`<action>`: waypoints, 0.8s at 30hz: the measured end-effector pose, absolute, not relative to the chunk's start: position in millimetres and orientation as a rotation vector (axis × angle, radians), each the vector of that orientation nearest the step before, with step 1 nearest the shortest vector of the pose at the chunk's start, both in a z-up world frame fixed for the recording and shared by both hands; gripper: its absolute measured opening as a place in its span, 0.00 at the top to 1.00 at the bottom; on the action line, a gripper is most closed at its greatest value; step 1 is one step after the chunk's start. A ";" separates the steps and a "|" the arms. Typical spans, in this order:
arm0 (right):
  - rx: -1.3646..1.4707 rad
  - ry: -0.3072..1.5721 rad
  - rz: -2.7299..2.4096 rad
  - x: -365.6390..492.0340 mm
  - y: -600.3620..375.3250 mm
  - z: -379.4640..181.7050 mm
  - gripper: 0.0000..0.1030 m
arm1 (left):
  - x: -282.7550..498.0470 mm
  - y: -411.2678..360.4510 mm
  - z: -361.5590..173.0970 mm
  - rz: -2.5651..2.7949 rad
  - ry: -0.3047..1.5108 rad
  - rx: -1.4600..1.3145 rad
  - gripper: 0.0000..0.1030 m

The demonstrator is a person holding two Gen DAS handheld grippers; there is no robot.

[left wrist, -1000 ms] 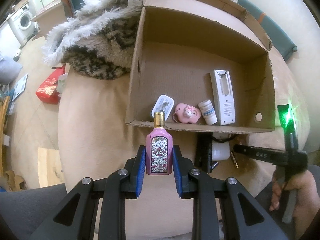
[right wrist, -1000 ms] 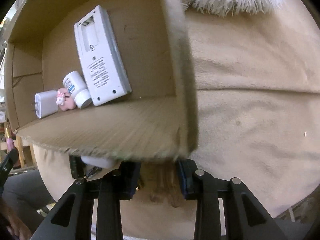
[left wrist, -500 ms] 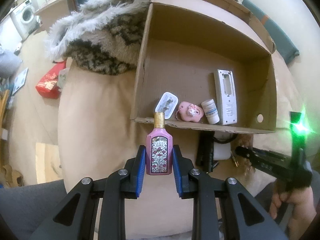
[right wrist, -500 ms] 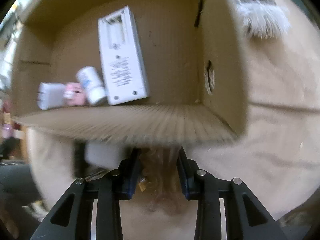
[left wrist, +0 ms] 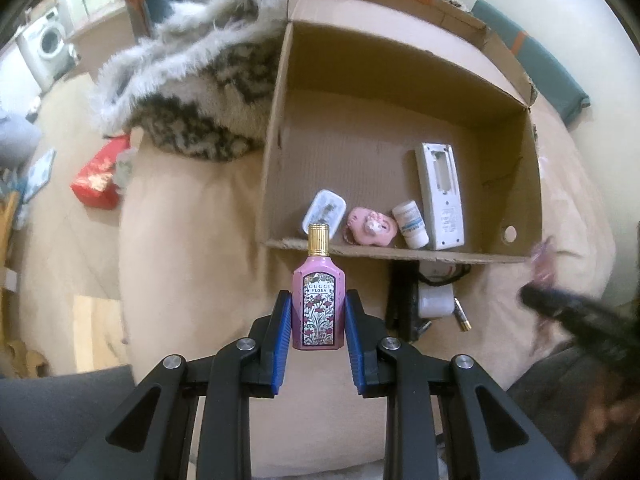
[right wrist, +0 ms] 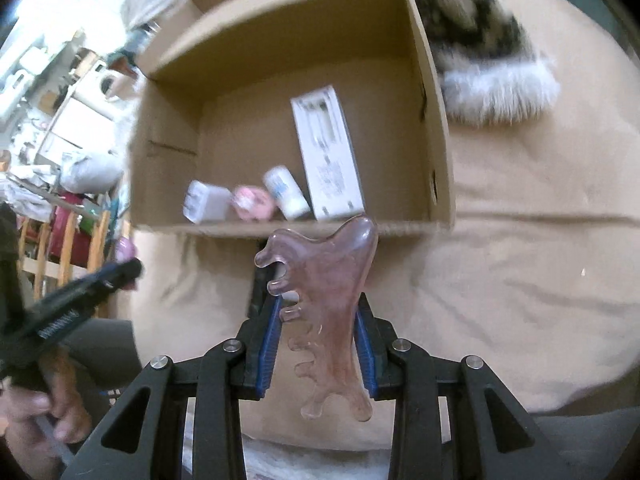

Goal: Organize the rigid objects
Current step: 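Carry the perfume with the left tool into the box while the right tool carries the comb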

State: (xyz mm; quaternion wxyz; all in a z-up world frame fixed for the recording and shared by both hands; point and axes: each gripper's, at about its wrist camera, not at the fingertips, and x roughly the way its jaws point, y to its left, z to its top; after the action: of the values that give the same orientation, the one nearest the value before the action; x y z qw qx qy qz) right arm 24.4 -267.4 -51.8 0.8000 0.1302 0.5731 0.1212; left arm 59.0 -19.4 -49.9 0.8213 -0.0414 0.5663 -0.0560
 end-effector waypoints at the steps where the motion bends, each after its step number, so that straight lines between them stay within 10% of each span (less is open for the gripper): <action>1: 0.279 1.209 0.267 32.0 -267.8 -41.2 0.66 | 61.6 -17.1 -43.9 -0.117 1.197 -0.105 0.78; 13: 0.245 1.040 0.321 83.7 -256.5 18.8 0.65 | 119.5 -40.8 7.2 -0.131 1.080 -0.057 0.78; 24: 0.347 1.082 0.293 128.5 -254.1 -45.7 0.65 | 153.4 -65.6 -49.4 -0.155 1.096 -0.010 0.78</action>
State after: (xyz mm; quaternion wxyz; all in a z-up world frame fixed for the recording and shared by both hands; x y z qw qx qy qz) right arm 128.5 -254.1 -45.7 0.8327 0.1638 0.5106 0.1382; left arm 153.4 -65.6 -49.4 0.8507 -0.0048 0.5204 -0.0734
